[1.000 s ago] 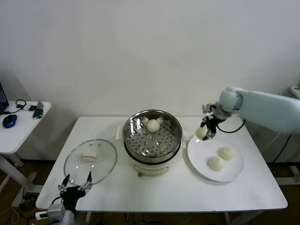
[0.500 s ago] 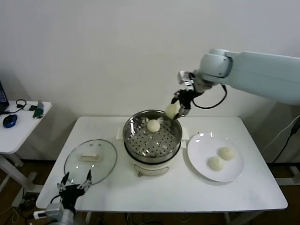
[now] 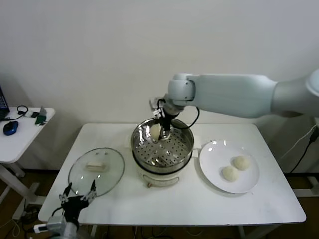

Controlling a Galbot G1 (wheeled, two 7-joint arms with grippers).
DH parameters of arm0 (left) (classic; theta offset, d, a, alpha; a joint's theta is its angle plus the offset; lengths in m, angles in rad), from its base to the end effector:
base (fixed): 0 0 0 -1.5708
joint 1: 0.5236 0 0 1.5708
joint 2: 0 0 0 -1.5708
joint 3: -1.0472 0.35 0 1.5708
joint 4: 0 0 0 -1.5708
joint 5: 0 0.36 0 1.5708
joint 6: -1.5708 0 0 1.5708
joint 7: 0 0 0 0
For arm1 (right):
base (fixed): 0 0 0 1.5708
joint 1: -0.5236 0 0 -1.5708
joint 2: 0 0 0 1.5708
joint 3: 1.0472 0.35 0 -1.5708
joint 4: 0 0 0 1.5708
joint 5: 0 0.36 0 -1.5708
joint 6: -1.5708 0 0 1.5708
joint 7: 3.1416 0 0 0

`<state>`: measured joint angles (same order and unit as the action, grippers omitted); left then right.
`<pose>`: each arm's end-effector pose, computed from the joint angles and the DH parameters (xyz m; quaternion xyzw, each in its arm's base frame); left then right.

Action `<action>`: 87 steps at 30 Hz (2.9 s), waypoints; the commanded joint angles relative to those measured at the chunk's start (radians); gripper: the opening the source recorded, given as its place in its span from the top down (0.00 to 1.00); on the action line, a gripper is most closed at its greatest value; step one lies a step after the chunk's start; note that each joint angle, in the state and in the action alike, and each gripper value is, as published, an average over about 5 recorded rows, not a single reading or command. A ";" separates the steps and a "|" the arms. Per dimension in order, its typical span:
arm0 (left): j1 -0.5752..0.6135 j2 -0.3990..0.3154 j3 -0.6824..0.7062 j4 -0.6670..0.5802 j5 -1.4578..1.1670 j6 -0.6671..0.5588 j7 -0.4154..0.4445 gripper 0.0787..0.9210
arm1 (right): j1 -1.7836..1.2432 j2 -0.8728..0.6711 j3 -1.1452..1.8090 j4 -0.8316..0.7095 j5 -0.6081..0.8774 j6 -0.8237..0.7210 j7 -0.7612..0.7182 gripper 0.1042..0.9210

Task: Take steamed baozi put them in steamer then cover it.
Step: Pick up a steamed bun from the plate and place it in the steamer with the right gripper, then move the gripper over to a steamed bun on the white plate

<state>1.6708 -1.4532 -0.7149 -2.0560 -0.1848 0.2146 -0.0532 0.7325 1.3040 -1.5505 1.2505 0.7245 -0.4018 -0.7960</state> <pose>0.1523 0.0815 -0.3236 0.0826 -0.9829 -0.0063 0.1645 0.5486 0.1666 -0.0522 0.5585 -0.5288 0.5741 0.2808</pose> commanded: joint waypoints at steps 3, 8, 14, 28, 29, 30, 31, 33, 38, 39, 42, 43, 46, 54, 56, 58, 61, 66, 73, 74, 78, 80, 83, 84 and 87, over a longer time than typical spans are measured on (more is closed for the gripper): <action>0.001 0.002 0.000 0.006 -0.002 -0.001 0.000 0.12 | -0.167 0.121 0.014 -0.138 -0.082 -0.009 0.022 0.30; -0.001 0.001 0.002 0.009 -0.002 -0.001 0.000 0.12 | -0.192 0.143 0.018 -0.180 -0.097 -0.004 0.027 0.30; -0.001 0.000 0.002 0.006 0.000 0.001 0.000 0.12 | -0.197 0.154 0.027 -0.203 -0.100 0.002 0.028 0.29; 0.006 -0.001 0.002 -0.014 0.003 0.004 0.001 0.12 | -0.135 0.024 0.079 -0.103 -0.102 0.046 -0.005 0.12; 0.006 -0.001 0.002 -0.017 0.003 0.006 0.001 0.12 | -0.108 -0.005 0.079 -0.088 -0.100 0.055 -0.018 0.12; 0.005 -0.002 0.002 -0.019 0.003 0.007 0.001 0.12 | -0.075 -0.042 0.074 -0.072 -0.097 0.067 -0.035 0.12; 0.005 -0.003 0.003 -0.020 0.003 0.008 0.001 0.12 | -0.041 -0.082 0.063 -0.056 -0.092 0.078 -0.058 0.12; 0.003 -0.005 0.005 -0.021 0.003 0.008 0.002 0.12 | 0.039 -0.172 0.031 -0.015 -0.079 0.103 -0.116 0.12; 0.000 -0.010 0.011 -0.028 0.003 0.018 0.005 0.12 | 0.217 -0.383 -0.112 0.114 -0.044 0.152 -0.221 0.12; -0.001 -0.010 0.012 -0.030 0.004 0.020 0.006 0.12 | 0.247 -0.423 -0.144 0.143 -0.040 0.157 -0.232 0.12; -0.006 -0.011 0.013 -0.029 0.004 0.023 0.007 0.12 | 0.309 -0.547 -0.230 0.230 -0.057 0.164 -0.244 0.12; -0.008 -0.011 0.013 -0.028 0.004 0.023 0.007 0.12 | 0.318 -0.584 -0.252 0.256 -0.069 0.164 -0.242 0.12; -0.012 -0.012 0.013 -0.027 0.004 0.024 0.007 0.12 | 0.294 -0.699 -0.303 0.319 -0.141 0.156 -0.214 0.12; -0.018 -0.025 0.012 -0.035 0.012 0.036 0.011 0.12 | -0.042 -0.864 -0.139 0.316 -0.356 0.113 -0.120 0.12; -0.018 -0.027 0.011 -0.036 0.016 0.038 0.011 0.12 | -0.141 -0.867 -0.051 0.281 -0.393 0.111 -0.111 0.12; -0.017 -0.029 0.011 -0.038 0.019 0.039 0.011 0.12 | -0.226 -0.855 0.020 0.231 -0.428 0.110 -0.105 0.12; -0.014 -0.032 0.010 -0.041 0.023 0.040 0.011 0.12 | -0.314 -0.821 0.098 0.157 -0.465 0.109 -0.096 0.12; -0.009 -0.038 0.008 -0.041 0.029 0.041 0.011 0.12 | -0.421 -0.747 0.191 0.062 -0.493 0.104 -0.091 0.12; 0.005 -0.037 0.004 -0.034 0.032 0.035 0.010 0.12 | -0.520 -0.651 0.250 -0.026 -0.499 0.094 -0.087 0.12; 0.006 -0.036 0.003 -0.032 0.033 0.034 0.010 0.12 | -0.533 -0.641 0.260 -0.036 -0.501 0.094 -0.085 0.12; 0.007 -0.033 -0.001 -0.026 0.033 0.032 0.009 0.12 | -0.562 -0.605 0.289 -0.065 -0.501 0.091 -0.082 0.12; 0.006 -0.033 -0.002 -0.023 0.033 0.032 0.009 0.12 | -0.564 -0.595 0.289 -0.068 -0.500 0.090 -0.083 0.12; 0.006 -0.034 -0.001 -0.021 0.033 0.032 0.009 0.12 | -0.561 -0.593 0.283 -0.065 -0.500 0.090 -0.087 0.12; 0.007 -0.034 0.000 -0.021 0.033 0.032 0.009 0.12 | -0.561 -0.593 0.282 -0.065 -0.500 0.090 -0.087 0.12; 0.006 -0.034 0.003 -0.020 0.034 0.032 0.009 0.12 | -0.559 -0.595 0.282 -0.069 -0.501 0.090 -0.087 0.12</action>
<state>1.6764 -1.4877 -0.7128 -2.0769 -0.1516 0.2468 -0.0442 0.2327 0.6802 -1.3085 1.2180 0.2401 -0.3099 -0.8838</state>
